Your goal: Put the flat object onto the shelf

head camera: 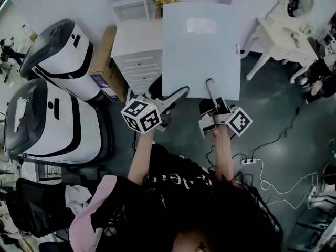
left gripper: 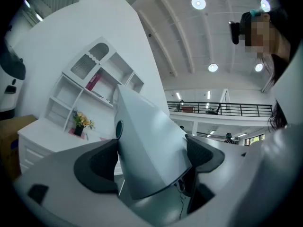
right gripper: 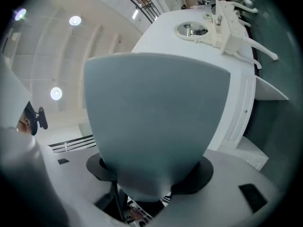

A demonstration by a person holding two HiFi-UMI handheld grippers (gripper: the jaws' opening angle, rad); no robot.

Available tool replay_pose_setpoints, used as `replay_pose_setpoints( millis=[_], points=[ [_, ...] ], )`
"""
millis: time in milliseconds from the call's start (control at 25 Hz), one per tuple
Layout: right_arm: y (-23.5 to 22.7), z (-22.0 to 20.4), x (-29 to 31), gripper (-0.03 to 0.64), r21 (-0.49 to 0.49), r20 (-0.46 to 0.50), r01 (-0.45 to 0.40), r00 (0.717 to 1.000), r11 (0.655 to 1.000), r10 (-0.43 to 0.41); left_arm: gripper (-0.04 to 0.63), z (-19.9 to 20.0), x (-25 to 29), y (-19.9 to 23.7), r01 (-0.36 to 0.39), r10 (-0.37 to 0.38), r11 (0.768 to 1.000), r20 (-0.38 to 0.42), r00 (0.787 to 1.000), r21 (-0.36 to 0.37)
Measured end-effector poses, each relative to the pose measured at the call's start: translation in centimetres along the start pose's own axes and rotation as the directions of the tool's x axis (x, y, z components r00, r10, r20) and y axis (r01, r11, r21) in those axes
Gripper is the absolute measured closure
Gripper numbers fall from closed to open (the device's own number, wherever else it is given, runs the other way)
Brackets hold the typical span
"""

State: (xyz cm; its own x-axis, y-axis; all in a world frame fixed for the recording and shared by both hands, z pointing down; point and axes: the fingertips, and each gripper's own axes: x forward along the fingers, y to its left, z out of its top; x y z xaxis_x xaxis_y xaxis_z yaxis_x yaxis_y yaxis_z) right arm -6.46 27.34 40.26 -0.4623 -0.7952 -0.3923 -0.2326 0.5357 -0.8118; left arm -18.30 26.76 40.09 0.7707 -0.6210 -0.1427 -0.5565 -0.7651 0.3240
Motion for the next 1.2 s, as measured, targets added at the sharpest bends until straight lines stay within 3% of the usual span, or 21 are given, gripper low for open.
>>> replay_pose_setpoints(
  millis=[840,1200],
  points=[
    [-2.5,1.4,0.1,0.301,0.030,0.040,0.030,0.999,0.999,-0.031,0.149,-0.8,2.7,1.0,0.032,-0.032,0.999,-0.027,0.999,-0.006],
    [-8.2,5.6,7.7,0.301,0.026,0.062,0.049,0.997,0.998,-0.051,0.149,0.7,10.3,8.3,0.063,-0.063,0.998,-0.025,0.998,-0.018]
  ],
)
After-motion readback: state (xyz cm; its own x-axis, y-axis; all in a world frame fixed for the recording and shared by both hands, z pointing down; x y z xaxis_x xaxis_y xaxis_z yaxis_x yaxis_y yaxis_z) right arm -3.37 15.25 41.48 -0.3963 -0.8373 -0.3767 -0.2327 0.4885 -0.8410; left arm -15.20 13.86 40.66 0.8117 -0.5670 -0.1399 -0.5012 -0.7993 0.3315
